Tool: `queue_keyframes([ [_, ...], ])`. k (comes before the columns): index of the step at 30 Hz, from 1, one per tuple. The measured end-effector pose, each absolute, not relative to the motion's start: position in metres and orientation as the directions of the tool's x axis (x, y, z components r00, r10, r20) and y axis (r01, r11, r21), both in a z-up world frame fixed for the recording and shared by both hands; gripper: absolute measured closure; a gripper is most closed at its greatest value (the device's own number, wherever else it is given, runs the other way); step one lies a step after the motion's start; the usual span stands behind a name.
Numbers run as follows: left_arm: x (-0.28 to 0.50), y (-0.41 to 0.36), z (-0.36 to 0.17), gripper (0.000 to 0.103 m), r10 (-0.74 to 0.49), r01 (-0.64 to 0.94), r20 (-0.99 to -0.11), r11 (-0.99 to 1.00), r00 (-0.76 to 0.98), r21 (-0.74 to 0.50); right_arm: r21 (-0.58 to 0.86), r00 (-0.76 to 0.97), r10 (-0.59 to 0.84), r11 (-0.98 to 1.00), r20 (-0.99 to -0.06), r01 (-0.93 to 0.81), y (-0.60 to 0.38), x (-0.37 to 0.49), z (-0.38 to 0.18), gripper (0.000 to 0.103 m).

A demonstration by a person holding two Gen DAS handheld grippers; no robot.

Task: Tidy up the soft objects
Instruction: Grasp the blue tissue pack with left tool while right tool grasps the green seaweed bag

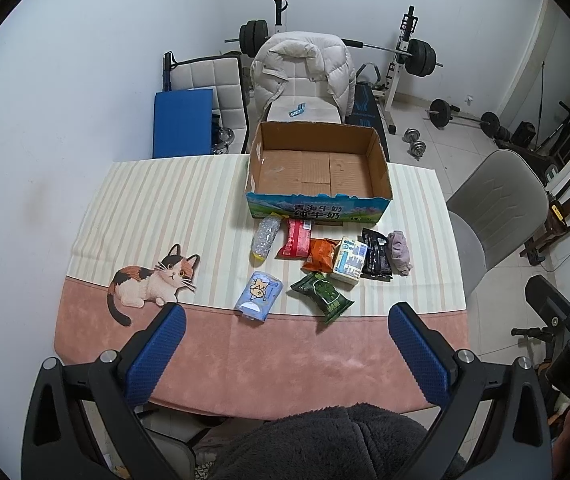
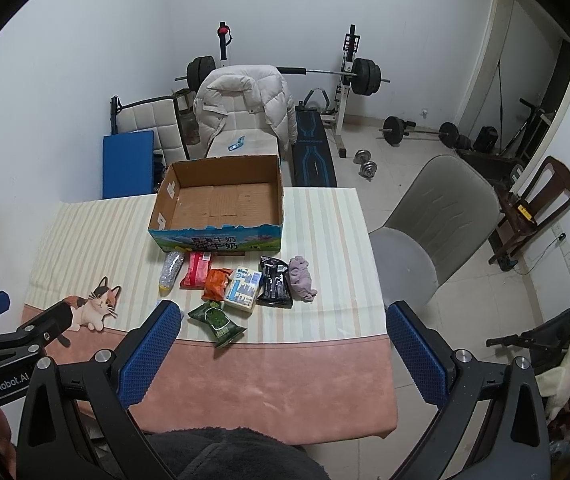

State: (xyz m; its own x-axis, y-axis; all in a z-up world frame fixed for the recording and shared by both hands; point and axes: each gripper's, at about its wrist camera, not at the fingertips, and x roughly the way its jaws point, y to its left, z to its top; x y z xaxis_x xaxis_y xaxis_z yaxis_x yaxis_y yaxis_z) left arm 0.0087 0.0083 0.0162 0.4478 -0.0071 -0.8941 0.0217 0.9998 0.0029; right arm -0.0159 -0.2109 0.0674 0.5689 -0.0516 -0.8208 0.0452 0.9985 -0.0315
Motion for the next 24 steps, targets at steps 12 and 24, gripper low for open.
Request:
queue_keyframes([
  [12, 0.089, 0.052, -0.129, 0.000, 0.192, 0.028, -0.941, 0.978, 0.280, 0.208, 0.023, 0.268, 0.072, 0.983, -0.961, -0.183, -0.189, 0.089, -0.104, 0.000],
  [24, 0.146, 0.068, -0.322, 0.005, 0.149, 0.149, -0.989, 0.978, 0.010, 0.149, 0.075, -0.056, 0.058, 0.923, -0.997, -0.379, -0.106, 0.167, -0.316, 0.003],
])
